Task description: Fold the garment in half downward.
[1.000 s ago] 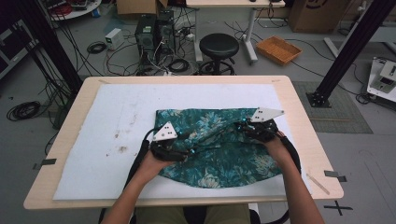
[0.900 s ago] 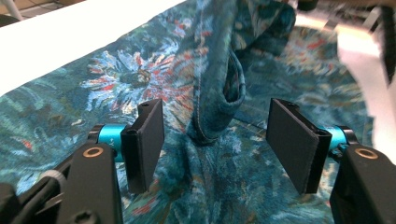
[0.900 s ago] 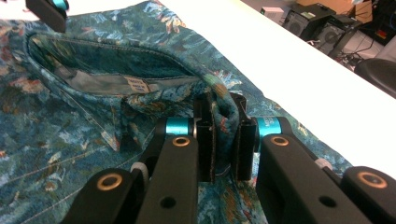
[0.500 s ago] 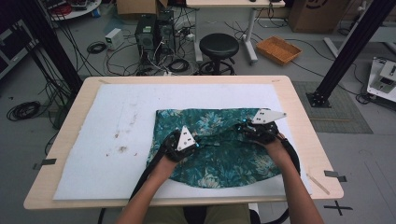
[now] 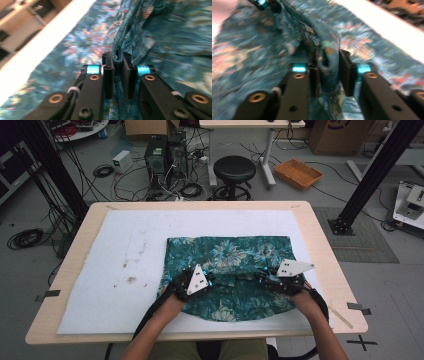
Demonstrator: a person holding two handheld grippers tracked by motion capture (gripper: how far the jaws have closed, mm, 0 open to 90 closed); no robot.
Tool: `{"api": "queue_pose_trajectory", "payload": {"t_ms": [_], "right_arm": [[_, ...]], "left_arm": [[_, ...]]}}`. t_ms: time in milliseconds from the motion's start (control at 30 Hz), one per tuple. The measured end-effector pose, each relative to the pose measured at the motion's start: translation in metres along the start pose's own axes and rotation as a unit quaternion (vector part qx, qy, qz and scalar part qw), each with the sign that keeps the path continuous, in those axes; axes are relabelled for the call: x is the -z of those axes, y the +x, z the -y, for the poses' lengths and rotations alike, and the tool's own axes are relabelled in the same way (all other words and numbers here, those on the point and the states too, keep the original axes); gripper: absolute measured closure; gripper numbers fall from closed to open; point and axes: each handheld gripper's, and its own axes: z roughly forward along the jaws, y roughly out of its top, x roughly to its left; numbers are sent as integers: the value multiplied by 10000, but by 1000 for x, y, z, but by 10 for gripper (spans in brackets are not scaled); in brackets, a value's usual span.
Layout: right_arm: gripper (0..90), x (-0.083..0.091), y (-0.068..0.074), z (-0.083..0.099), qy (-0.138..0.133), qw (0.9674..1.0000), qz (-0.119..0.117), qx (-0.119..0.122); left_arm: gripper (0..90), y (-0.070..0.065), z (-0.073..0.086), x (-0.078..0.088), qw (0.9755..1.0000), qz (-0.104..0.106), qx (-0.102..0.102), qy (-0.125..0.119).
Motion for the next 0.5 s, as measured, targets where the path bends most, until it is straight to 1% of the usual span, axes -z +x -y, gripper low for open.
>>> {"api": "queue_pose_trajectory", "payload": {"t_ms": [33, 67, 100, 133, 167, 200, 233, 300, 333, 367, 400, 433, 467, 500], "right_arm": [[649, 4, 2, 5, 72, 9998, -201, -54], [649, 4, 2, 5, 72, 9998, -201, -54], [633, 8, 4, 7, 69, 9996, -281, -39], [602, 11, 5, 8, 70, 9993, -373, -31], [562, 14, 6, 10, 92, 9988, -478, -81], [530, 17, 6, 11, 190, 9981, -568, -147], [524, 19, 7, 13, 292, 9977, -601, -147], [501, 25, 9, 17, 408, 9962, -756, -142], [501, 29, 10, 19, 386, 9961, -779, -116], [501, 34, 11, 20, 363, 9958, -831, -109], [504, 39, 11, 21, 325, 9958, -845, -116], [509, 44, 10, 22, 264, 9961, -833, -132], [509, 49, 9, 23, 221, 9968, -743, -170], [509, 54, 6, 24, 158, 9974, -654, -247]], "left_arm": [[664, 0, 1, 2, 9997, 193, 159, -73], [664, 0, 2, 6, 9993, 269, 239, -123], [641, 2, 3, 10, 9985, 369, 345, -209], [605, 4, 4, 15, 9968, 494, 533, -327], [568, 6, 6, 20, 9945, 582, 753, -429], [529, 10, 8, 25, 9925, 649, 909, -498], [515, 12, 10, 30, 9906, 672, 1044, -579], [514, 16, 15, 39, 9891, 551, 1196, -655], [512, 19, 18, 43, 9893, 454, 1237, -632], [512, 20, 22, 46, 9892, 274, 1322, -575], [512, 22, 26, 49, 9884, 152, 1416, -534], [512, 24, 30, 51, 9877, -26, 1493, -462], [512, 26, 34, 53, 9862, -311, 1598, -291], [513, 28, 38, 53, 9840, -504, 1705, -85]]}}
